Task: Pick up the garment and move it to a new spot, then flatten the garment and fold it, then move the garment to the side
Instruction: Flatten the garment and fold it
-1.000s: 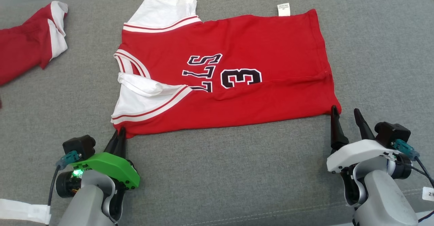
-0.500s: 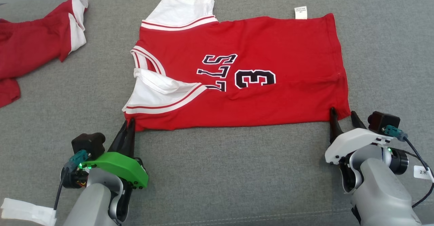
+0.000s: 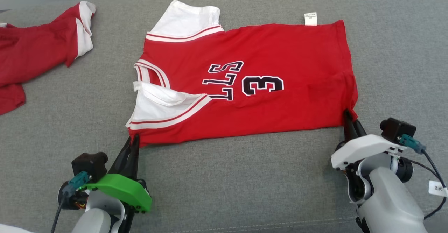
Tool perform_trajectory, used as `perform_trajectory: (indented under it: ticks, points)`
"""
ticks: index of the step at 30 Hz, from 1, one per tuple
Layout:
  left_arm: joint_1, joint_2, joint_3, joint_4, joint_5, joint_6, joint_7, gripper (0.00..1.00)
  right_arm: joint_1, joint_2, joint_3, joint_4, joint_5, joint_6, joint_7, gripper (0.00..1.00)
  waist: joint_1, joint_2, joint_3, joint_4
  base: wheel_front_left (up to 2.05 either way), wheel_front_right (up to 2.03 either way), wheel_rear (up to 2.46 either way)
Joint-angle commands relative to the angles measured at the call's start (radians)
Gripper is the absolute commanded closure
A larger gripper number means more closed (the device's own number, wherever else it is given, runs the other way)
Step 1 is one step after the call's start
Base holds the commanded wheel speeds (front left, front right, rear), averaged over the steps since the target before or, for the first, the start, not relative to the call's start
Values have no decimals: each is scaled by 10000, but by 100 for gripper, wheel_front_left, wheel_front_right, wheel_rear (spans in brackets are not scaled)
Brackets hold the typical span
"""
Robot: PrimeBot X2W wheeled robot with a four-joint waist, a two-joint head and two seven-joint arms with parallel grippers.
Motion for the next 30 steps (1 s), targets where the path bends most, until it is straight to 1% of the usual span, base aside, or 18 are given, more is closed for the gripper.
perform_trajectory:
  ticks: [1,6,13,17,21,22,23,24,25,26,27,28,30]
  points:
    - [379,193,46,-321,-155,83,118,100,521,-28,41,-469,226,-1,-32,100,0,0,-64,-62,0,0,0]
    - [1362,566,200,-1411,-224,437,597,100,1935,-35,-21,-1996,504,-1,108,100,0,0,-141,-216,0,0,0]
    - [2631,943,429,-2816,-523,943,1227,100,3695,-37,-237,-3920,811,-6,945,100,0,0,-179,-440,0,0,0]
    - [3107,1062,497,-3249,-709,1104,1495,100,4148,-38,-283,-4366,984,-7,1295,100,0,0,-207,-501,0,0,0]
    - [3251,1081,474,-3351,-788,1180,1643,100,4300,-38,-233,-4436,1018,-7,1360,100,0,0,-243,-520,0,0,0]
    - [3261,1058,459,-3336,-815,1200,1682,100,4316,-38,-214,-4437,1019,-7,1380,97,0,0,-252,-533,0,0,0]
    - [3260,1026,447,-3289,-837,1207,1726,100,4334,-38,-205,-4414,1028,-7,1399,79,0,0,-261,-550,0,0,0]
    - [3239,996,442,-3232,-811,1231,1742,100,4355,-40,-223,-4385,1046,-7,1392,63,0,0,-269,-577,0,0,0]
    - [3210,998,420,-3146,-770,1267,1784,100,4385,-40,-250,-4342,1042,-9,1387,36,0,0,-277,-608,0,0,0]
    - [3173,1022,373,-3082,-713,1265,1813,77,4414,-40,-285,-4302,977,-9,1385,0,0,0,-281,-645,0,0,0]
    - [3135,1020,355,-3030,-700,1246,1813,58,4422,-41,-337,-4268,948,-9,1343,0,0,0,-282,-679,0,0,0]
    - [3098,1021,333,-2968,-710,1200,1803,0,4436,-41,-376,-4236,919,-7,1317,0,0,0,-284,-714,0,0,0]
    - [3030,1044,296,-2876,-689,1156,1772,0,4434,-26,-452,-4187,842,-4,1261,0,0,0,-284,-794,0,0,0]
